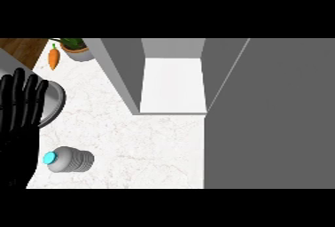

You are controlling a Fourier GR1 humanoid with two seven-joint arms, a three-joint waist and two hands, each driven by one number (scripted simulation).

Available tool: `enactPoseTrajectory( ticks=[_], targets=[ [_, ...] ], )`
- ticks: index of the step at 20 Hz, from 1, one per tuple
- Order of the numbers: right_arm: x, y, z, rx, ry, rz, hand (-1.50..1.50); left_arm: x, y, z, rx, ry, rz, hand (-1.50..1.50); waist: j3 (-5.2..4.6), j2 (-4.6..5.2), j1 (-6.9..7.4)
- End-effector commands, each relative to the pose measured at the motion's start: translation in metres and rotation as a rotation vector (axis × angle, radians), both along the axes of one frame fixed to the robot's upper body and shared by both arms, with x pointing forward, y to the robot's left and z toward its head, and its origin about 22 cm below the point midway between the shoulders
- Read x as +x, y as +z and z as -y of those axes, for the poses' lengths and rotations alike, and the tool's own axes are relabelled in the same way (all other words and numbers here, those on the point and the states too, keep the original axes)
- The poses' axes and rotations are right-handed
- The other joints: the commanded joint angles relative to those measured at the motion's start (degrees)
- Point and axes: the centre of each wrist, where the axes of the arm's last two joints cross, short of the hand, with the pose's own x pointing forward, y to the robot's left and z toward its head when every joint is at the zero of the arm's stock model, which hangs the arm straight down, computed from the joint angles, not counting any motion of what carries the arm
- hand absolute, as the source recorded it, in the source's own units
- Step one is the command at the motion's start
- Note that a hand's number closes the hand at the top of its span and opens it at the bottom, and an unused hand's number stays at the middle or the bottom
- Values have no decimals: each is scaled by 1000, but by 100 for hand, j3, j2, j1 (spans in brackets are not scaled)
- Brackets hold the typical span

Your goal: Pick up the bottled water, place it into the cabinet and close the cabinet

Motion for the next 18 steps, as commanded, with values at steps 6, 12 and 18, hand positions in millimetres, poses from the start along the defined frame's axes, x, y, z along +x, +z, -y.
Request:
enactPoseTrajectory(
  ticks=[6,12,18],
  targets=[
    [-39,-4,17,22,-4,-28,-150,-28,6,-69,-19,169,33,-150,56,-108,15],
    [-85,6,2,55,320,-159,-150,-62,-7,-60,-224,138,-166,-150,59,-132,2],
    [-116,20,-3,59,311,-153,-150,-94,14,-74,-207,175,-187,-150,57,-117,7]
  ],
)
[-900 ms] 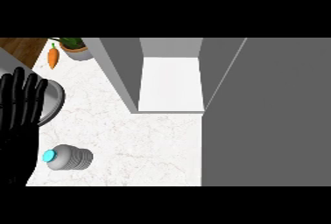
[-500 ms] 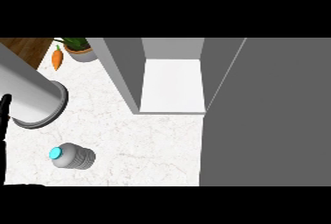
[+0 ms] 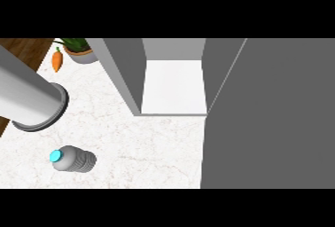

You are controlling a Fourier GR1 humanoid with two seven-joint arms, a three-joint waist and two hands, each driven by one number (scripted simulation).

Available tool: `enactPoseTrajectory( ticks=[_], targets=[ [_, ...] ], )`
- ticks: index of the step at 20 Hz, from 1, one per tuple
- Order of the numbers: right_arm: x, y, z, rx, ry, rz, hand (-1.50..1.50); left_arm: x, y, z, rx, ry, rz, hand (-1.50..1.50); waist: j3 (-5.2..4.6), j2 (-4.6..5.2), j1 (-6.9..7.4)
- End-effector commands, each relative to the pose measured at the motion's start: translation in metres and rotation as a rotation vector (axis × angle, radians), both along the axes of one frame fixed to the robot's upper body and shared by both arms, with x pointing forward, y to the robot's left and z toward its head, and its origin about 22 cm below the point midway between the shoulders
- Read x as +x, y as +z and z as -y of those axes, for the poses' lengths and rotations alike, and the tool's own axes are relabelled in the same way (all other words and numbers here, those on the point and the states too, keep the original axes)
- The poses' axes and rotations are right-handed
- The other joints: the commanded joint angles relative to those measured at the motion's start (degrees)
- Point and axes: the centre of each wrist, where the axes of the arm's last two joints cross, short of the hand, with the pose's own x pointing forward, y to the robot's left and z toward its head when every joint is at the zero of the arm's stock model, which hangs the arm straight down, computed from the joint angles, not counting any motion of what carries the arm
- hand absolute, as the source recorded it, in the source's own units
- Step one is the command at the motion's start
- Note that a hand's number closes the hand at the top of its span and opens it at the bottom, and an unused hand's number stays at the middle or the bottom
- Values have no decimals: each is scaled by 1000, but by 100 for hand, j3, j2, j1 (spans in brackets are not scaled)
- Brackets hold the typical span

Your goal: Pick up the bottled water, place it into the cabinet and close the cabinet

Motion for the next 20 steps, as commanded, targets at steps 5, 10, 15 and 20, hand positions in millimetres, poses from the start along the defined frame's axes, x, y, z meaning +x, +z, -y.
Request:
enactPoseTrajectory(
  ticks=[5,10,15,20],
  targets=[
    [-40,26,-7,16,16,-3,-150,-13,-15,-24,43,68,-120,-150,-2,8,-40],
    [-49,32,-6,13,28,14,-150,-9,-34,-29,22,79,-177,-150,-3,12,-57],
    [-59,26,-13,-2,12,9,-150,-10,-73,-40,-2,85,-248,-150,-7,2,-91],
    [-64,22,-6,11,17,-3,-150,9,-118,-39,-47,30,-337,-150,-5,12,-119]
  ],
)
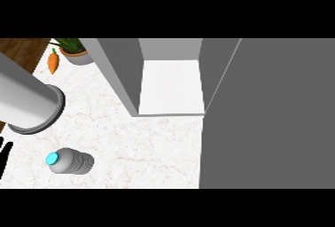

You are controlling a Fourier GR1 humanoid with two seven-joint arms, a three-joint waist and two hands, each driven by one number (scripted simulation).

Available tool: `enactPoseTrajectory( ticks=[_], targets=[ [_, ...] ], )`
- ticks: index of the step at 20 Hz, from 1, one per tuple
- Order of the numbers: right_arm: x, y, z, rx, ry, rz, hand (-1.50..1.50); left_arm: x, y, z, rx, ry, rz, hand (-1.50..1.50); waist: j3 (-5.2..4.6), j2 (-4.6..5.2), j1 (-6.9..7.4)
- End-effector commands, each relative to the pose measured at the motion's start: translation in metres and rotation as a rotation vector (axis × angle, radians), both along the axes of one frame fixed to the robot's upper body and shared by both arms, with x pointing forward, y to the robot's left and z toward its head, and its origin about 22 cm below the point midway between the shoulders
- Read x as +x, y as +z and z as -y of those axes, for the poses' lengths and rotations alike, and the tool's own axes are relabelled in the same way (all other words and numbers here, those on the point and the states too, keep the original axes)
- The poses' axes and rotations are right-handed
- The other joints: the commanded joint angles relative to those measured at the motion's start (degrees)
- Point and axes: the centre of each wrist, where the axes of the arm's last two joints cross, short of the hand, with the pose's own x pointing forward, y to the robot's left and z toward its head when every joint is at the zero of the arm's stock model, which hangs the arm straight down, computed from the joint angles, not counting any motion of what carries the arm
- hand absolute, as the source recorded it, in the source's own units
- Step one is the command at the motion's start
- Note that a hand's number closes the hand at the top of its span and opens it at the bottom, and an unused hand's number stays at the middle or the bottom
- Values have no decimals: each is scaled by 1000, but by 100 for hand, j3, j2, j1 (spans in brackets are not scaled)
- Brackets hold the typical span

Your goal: Pick up the bottled water, place it into the cabinet and close the cabinet

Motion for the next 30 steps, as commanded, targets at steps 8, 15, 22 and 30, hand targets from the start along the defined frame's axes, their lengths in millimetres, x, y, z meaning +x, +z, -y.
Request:
enactPoseTrajectory(
  ticks=[8,15,22,30],
  targets=[
    [-26,28,-8,7,14,64,-150,17,-97,-16,-112,-3,-87,-150,-7,10,-10],
    [-34,19,-7,10,13,51,-150,29,-146,-7,-147,-63,-92,-150,-6,1,-46],
    [-44,37,-5,19,17,54,-150,34,-179,-5,-149,-106,-71,-150,-11,11,-48],
    [-47,35,-4,7,22,51,-150,36,-209,8,-161,-113,-5,150,-21,30,-65]
  ],
)
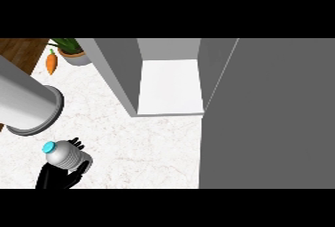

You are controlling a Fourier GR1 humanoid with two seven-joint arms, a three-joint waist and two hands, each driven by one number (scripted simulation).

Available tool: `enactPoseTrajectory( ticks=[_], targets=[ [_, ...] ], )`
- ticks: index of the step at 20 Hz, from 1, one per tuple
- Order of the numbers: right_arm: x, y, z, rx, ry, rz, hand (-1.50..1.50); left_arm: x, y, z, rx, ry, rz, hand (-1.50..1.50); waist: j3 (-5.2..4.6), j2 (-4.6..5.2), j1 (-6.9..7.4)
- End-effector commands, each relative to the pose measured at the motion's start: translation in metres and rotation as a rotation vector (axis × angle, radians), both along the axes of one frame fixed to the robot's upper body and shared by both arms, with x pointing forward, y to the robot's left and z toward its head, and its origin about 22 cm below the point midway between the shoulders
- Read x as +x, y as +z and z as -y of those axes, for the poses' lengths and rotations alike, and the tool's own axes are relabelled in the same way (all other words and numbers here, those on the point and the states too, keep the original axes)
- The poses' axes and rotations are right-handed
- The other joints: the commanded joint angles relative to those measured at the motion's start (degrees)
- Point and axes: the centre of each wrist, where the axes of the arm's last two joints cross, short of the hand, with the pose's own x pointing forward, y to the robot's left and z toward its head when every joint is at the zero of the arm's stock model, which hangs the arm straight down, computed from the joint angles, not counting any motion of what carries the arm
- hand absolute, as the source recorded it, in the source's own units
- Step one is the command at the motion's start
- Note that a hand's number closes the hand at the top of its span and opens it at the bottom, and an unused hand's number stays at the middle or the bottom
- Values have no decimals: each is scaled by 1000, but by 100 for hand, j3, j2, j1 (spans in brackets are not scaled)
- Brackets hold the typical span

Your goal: Pick up the bottled water, place it into the cabinet and close the cabinet

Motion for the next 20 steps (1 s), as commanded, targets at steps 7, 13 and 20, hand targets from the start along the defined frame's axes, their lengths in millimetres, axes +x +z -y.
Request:
enactPoseTrajectory(
  ticks=[7,13,20],
  targets=[
    [-8,41,-3,-25,-4,57,-150,-7,-20,12,221,-13,64,150,-32,31,26],
    [-10,28,-5,-11,-13,50,-150,19,-14,16,305,-37,143,150,-23,17,13],
    [-11,39,4,-27,-10,55,-150,64,-4,98,305,-236,211,150,-16,13,15]
  ],
)
